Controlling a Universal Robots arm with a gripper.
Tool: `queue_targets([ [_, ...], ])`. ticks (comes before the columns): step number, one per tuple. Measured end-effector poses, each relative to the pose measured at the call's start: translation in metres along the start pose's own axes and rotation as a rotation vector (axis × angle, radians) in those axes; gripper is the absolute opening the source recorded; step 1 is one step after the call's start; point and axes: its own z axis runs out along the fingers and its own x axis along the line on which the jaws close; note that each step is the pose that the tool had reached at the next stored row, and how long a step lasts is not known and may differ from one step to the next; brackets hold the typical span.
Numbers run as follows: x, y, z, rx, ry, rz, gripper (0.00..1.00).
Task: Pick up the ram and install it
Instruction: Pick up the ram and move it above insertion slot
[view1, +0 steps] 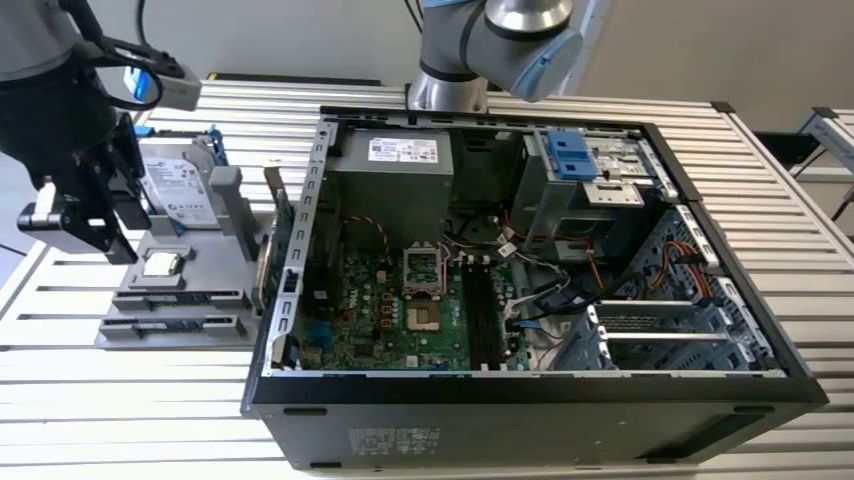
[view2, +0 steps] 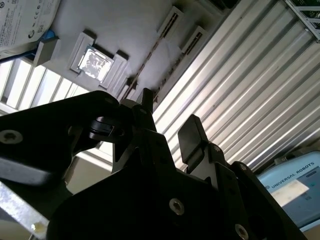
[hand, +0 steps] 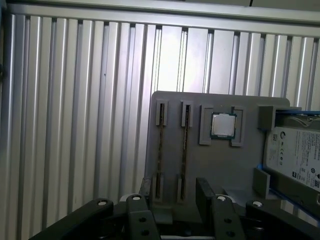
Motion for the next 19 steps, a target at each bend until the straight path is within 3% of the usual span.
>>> queue_targets([
  [19, -0.0001, -0.0001, 0.007, -0.0001, 0.0, 0.0, 1.0],
])
